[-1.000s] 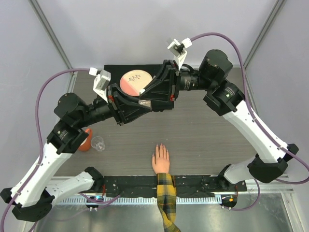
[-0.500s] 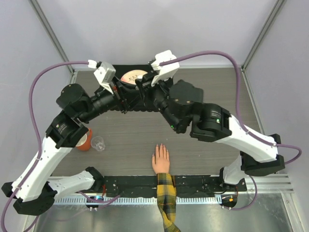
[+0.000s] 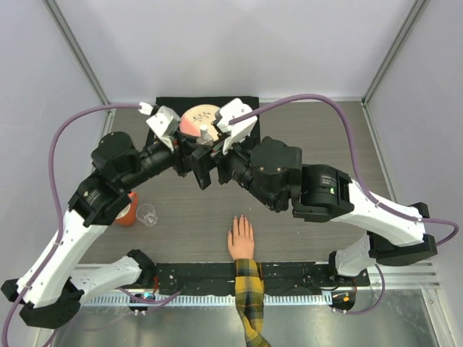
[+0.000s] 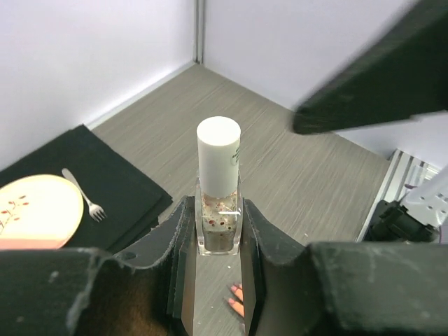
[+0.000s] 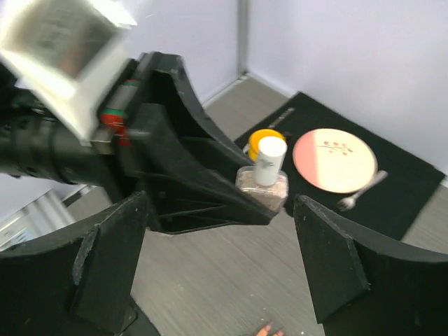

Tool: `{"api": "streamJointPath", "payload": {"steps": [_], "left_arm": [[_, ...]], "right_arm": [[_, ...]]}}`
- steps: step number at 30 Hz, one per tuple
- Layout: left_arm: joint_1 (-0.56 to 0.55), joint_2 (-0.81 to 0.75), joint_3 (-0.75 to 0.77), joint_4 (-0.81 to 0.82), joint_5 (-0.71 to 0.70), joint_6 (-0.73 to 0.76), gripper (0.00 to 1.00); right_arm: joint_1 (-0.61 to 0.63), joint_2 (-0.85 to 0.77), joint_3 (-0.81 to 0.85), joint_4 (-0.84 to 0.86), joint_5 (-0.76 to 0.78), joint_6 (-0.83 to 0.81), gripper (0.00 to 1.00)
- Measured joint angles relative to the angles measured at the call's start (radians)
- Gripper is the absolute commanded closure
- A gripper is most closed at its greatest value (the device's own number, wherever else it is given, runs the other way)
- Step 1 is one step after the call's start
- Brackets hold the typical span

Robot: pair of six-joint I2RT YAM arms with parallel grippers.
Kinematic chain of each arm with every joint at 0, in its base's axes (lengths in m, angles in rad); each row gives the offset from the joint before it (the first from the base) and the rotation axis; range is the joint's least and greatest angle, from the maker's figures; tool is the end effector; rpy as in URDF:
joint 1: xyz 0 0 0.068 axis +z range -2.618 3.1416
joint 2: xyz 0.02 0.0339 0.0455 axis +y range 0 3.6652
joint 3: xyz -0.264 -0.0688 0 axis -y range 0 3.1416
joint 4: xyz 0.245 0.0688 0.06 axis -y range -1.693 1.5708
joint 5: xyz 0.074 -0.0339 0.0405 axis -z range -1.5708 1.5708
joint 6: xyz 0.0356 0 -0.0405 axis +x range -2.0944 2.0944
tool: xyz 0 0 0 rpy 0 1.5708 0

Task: Paint the nails

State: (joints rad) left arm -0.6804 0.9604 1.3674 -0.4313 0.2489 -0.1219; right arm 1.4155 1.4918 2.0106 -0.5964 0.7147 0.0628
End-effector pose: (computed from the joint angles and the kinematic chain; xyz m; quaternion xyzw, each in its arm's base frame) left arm 0.1331 -0.1190 0.4793 0.2791 0.6587 -0.3524 0.6034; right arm 0.0668 0.2758 0.5424 -0.2452 0.6850 0.2389 0.6432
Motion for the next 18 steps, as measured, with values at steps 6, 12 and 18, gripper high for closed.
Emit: {"api": "streamJointPath", "payload": {"steps": [6, 12, 18], "left_arm": [[0.002, -0.107, -0.014, -0.015, 0.077, -0.010, 1.00], [0.000, -0.118, -0.002, -0.029, 0.259, -0.089, 1.00], [0.000, -0.112, -0.027, 0.059, 0.406, -0.231, 1.00]], "right_arm": [[-0.230, -0.076, -0.075, -0.005, -0.453, 0.027, 0.09], [-0.486, -0.092, -0.012, -0.002, -0.949, 0.095, 0.10], [-0.578, -0.071, 0.055, 0.061, -1.352, 0.197, 0.14]]}}
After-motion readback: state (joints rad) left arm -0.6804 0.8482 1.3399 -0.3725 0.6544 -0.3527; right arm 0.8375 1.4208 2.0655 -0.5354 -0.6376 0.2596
